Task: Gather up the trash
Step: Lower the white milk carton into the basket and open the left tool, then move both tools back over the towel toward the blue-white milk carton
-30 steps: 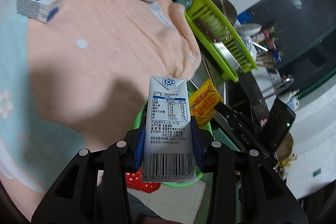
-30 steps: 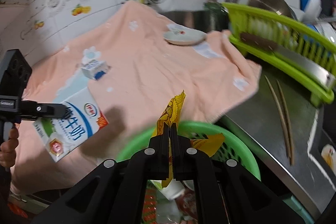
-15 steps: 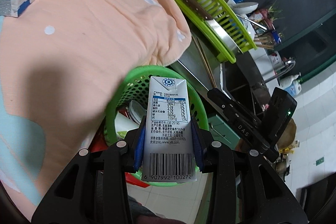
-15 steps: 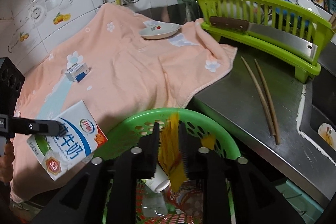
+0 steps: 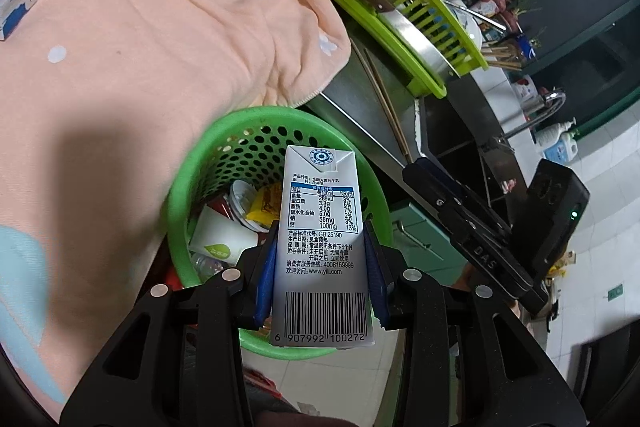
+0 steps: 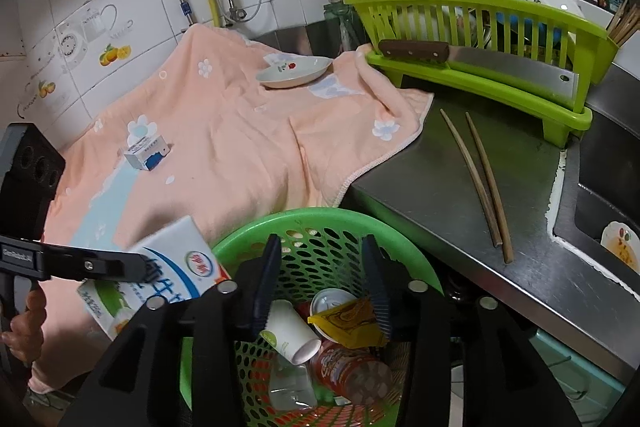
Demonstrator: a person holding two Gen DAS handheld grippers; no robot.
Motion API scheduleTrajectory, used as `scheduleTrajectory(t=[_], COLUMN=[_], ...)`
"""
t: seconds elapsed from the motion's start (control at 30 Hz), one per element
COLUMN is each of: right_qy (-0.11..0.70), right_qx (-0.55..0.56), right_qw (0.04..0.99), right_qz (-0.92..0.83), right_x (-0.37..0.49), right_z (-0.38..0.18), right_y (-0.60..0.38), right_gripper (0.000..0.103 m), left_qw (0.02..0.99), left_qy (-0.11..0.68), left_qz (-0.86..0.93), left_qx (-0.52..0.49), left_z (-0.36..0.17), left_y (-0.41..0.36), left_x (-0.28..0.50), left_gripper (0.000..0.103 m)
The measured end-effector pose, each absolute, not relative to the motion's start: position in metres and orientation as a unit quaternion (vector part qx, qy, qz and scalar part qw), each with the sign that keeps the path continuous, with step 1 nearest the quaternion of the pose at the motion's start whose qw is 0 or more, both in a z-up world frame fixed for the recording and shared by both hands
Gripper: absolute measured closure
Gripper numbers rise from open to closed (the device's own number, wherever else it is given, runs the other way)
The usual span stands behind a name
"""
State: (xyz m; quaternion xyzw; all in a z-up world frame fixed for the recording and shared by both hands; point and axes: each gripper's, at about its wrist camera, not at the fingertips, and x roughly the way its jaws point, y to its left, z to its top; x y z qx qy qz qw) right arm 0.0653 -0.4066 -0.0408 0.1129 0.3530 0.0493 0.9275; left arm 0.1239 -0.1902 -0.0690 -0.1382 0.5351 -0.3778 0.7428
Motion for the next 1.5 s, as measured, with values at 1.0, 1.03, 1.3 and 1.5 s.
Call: scheduleTrajectory(t=[1.0, 1.03, 1.3, 1.5], right_qy=[0.347, 0.347, 0.347, 0.347], right_qx=[0.119, 0.119, 0.119, 0.120], right_qw=[0.929, 0.929, 0.929, 0.929], right_qz=[0.051, 0.051, 0.051, 0.052], right_x=[0.050, 0.050, 0.051, 0.051], right_z=[-0.042, -0.042, -0.042, -0.041], right_y=[-0.405, -0.405, -0.404, -0.403], right_gripper=[0.040, 0.040, 0.040, 0.040], left_qw=[0.744, 0.744, 0.746, 0.748], left_qy=[0.548, 0.548, 0.547, 0.546], left_qz=[-0.367, -0.367, -0.366, -0.362], left_qx=[-0.103, -0.103, -0.105, -0.106], left_z=[-0.079, -0.079, -0.080, -0.080], left_y=[-0.214, -0.214, -0.215, -0.213], left_x=[0.116, 0.116, 0.117, 0.116], left_gripper=[0.065, 0.065, 0.058, 0.052])
